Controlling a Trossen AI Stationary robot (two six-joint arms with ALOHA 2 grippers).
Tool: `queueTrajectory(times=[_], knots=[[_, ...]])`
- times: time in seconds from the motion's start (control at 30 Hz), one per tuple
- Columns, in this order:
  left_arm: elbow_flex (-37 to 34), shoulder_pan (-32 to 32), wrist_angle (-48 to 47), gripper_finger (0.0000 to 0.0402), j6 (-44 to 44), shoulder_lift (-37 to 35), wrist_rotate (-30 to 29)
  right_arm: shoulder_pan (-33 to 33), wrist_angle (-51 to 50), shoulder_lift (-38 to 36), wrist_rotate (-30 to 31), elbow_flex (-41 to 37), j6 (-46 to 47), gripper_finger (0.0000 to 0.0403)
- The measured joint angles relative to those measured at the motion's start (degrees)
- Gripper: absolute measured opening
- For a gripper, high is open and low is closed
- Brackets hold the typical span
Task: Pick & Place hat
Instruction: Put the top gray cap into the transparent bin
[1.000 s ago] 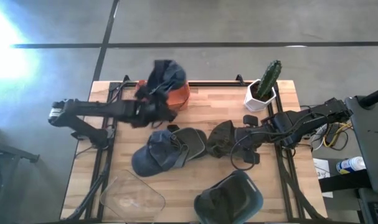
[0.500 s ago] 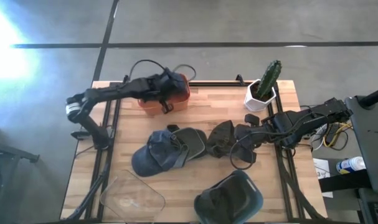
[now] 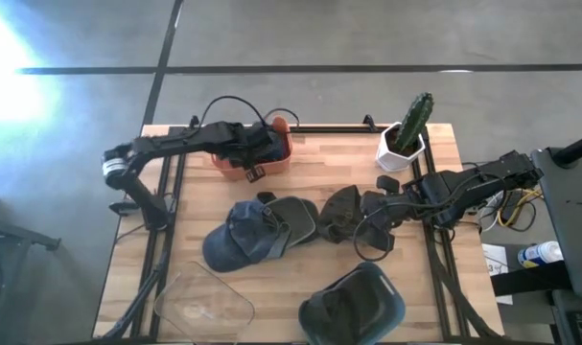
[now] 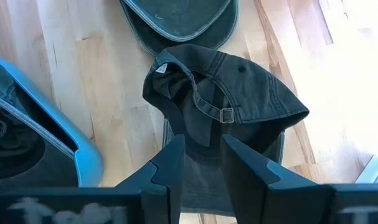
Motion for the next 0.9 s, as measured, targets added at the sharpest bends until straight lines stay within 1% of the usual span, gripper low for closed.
queueTrajectory(times=[0.07, 0.13, 0.27, 0.33, 0.4, 0.47, 0.53, 0.6, 0.67, 0.73, 0.9], knots=[[0.0, -1.0, -1.4, 0.0143, -1.9, -3.2, -1.3, 0.0, 0.0, 0.0, 0.0, 0.0, 0.0, 0.0103], [0.0, -2.9, -1.4, 0.0158, -4.7, -7.3, -1.3, 0.0, 0.0, 0.0, 0.0, 0.0, -0.5, 0.0106], [0.0, -9.0, -1.6, 0.0168, -9.5, -15.2, 2.5, -0.4, 0.0, 0.0, -0.9, -0.1, -1.8, 0.0109], [0.0, -12.5, -3.4, 0.0168, -12.8, -17.5, 3.8, -1.3, 0.2, 0.0, -3.1, -0.4, -2.7, 0.0109], [-0.1, -15.6, -6.2, 0.0167, -17.0, -18.3, 6.2, -2.7, 1.1, 0.0, -5.7, -1.0, -3.5, 0.0109], [-1.2, -18.5, -8.8, 0.0167, -21.3, -18.2, 9.9, -4.4, 3.6, 0.0, -8.8, -2.0, -4.2, 0.0109], [-2.7, -21.8, -8.8, 0.0167, -24.7, -17.4, 13.0, -6.1, 7.1, 0.1, -11.6, -3.2, -4.4, 0.0109], [-4.7, -25.4, -8.0, 0.0167, -26.5, -16.3, 14.0, -7.2, 12.9, 0.6, -14.0, -4.6, -6.2, 0.0109], [-6.9, -28.6, -7.3, 0.0166, -26.9, -14.9, 14.1, -7.4, 18.7, 1.7, -14.9, -5.9, -10.7, 0.0109], [-9.3, -30.9, -6.3, 0.0166, -27.8, -13.2, 14.1, -7.5, 23.8, 3.5, -15.0, -6.9, -17.3, 0.0109], [-14.2, -33.4, -5.6, 0.0166, -34.8, -9.8, 14.5, -8.1, 33.3, 8.2, -15.5, -7.6, -37.2, 0.0109]])
